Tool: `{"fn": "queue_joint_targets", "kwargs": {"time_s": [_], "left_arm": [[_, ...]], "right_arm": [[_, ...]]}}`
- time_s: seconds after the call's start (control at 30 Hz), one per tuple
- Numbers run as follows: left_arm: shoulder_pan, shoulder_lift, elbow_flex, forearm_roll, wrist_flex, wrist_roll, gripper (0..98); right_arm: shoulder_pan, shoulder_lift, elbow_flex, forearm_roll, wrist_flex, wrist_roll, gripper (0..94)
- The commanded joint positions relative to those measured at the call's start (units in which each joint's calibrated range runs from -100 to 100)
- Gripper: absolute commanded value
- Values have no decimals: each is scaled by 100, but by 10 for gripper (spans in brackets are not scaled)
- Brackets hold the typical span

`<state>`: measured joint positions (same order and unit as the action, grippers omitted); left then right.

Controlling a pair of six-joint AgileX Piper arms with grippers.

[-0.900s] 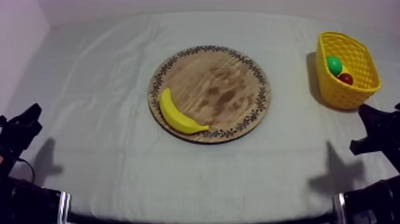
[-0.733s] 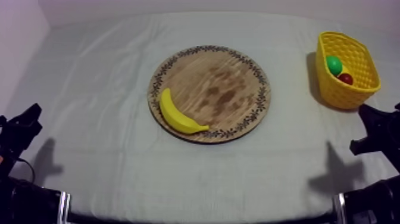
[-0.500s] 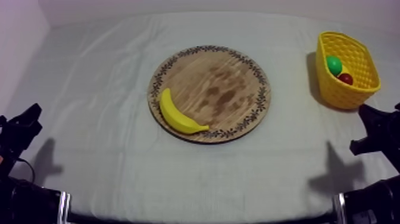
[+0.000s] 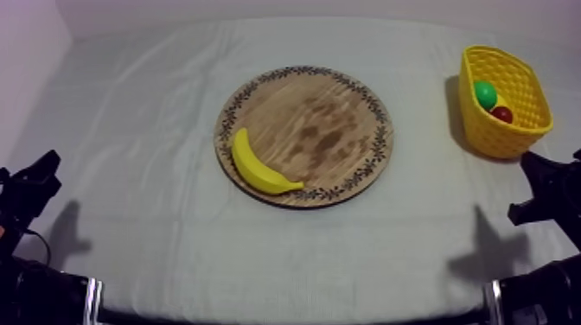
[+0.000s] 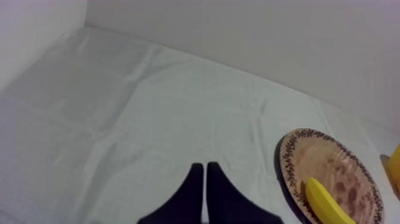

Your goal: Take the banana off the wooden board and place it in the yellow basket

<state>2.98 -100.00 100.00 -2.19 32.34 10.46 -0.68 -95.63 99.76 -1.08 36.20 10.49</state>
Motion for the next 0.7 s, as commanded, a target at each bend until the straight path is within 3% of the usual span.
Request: {"fn": "queue_joint_targets", "kwargs": {"time_s": [0.0, 0.1, 0.4, 0.53, 0.67], "left_arm": [[2, 0, 0, 2, 0, 2, 1], [2, 0, 0, 2, 0, 2, 1], [2, 0, 0, 2, 0, 0, 1], [2, 0, 0, 2, 0, -1, 1], [2, 0, 0, 2, 0, 0, 1]], "right_arm": [[-26, -4, 2, -5, -4, 136, 4], [-69, -6, 2, -6, 34, 300, 5], [-202, -12, 2, -39, 113, 193, 7], [-255, -4, -7, -19, 201, 562, 14], [-356, 189, -76, 188, 3, 514, 5]]}}
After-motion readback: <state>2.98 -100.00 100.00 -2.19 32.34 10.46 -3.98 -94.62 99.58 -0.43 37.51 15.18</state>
